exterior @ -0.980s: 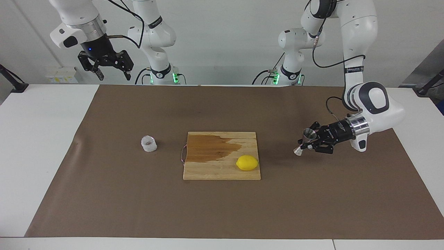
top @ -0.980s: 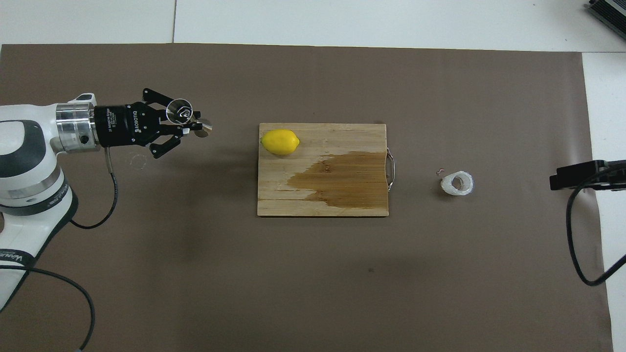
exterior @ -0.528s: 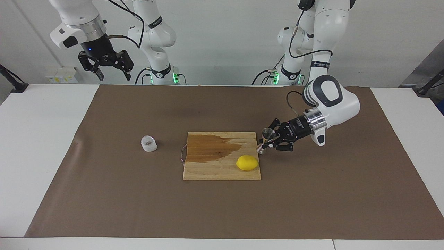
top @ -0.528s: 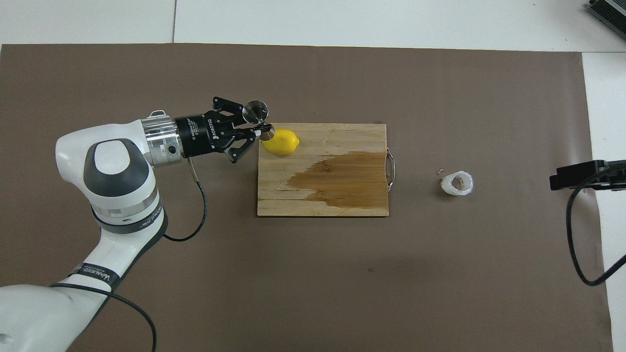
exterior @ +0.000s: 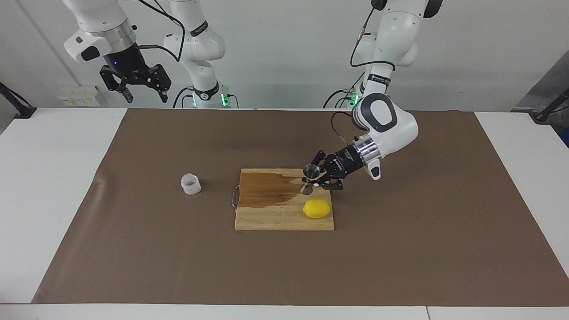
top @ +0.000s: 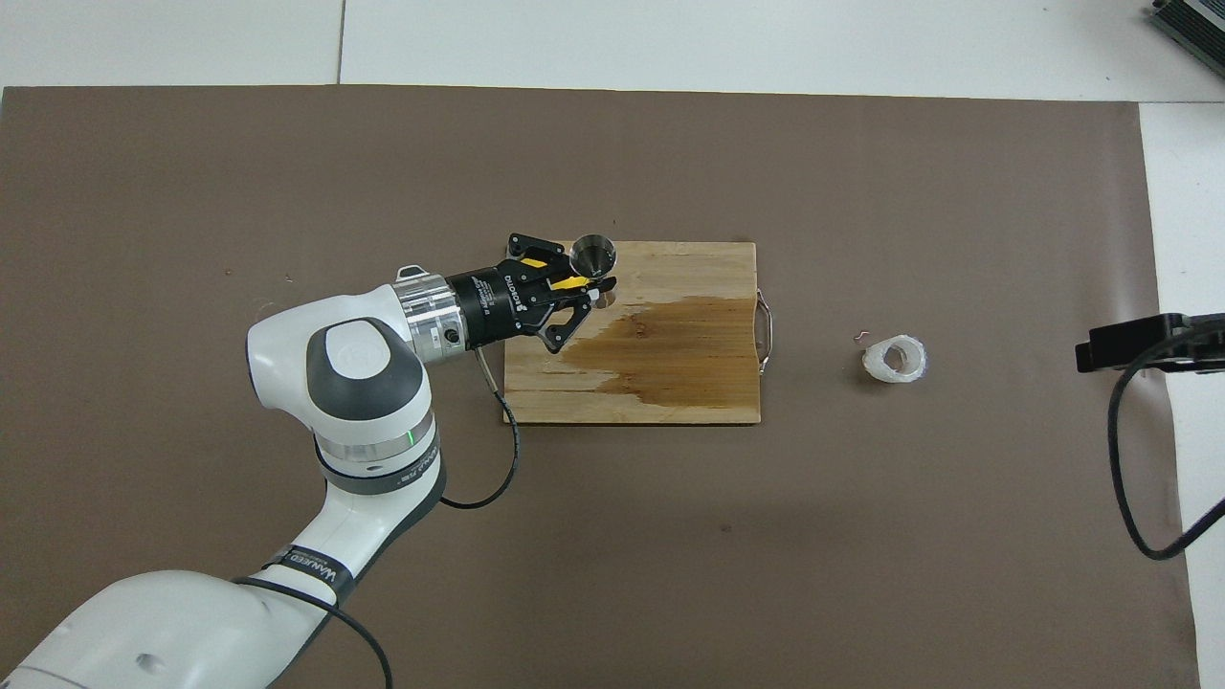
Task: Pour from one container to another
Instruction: 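Carry the metal cup with the left gripper onto the cutting board, then open the left gripper and withdraw it from the metal cup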
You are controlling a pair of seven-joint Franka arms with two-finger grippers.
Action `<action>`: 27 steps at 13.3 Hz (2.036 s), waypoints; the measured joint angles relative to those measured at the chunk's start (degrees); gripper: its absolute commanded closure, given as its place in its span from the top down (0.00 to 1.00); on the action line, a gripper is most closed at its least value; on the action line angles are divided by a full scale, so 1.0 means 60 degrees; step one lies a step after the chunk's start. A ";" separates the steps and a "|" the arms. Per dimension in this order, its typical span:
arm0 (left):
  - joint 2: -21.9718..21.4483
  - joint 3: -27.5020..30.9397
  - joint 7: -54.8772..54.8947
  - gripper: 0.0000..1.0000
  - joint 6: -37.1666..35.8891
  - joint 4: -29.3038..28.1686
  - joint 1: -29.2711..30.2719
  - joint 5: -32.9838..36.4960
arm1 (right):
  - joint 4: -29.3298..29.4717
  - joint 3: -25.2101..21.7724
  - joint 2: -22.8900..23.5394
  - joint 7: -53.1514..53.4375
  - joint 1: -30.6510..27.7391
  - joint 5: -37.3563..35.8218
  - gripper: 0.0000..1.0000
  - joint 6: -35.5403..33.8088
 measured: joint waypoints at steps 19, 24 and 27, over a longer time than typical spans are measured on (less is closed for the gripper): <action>0.1181 -0.0041 0.2413 1.00 0.0812 0.0453 -0.0910 -0.0859 | 0.0000 0.0000 0.0000 0.0000 0.0000 0.0000 1.00 0.0000; 0.1073 -0.0025 0.2414 1.00 0.0823 0.0337 -0.0910 0.0929 | 0.0000 0.0000 0.0000 0.0000 0.0000 0.0000 1.00 0.0000; 0.0636 -0.0011 0.2420 1.00 0.0823 -0.0197 -0.0910 0.2107 | 0.0000 0.0000 0.0000 0.0000 0.0000 0.0000 1.00 0.0000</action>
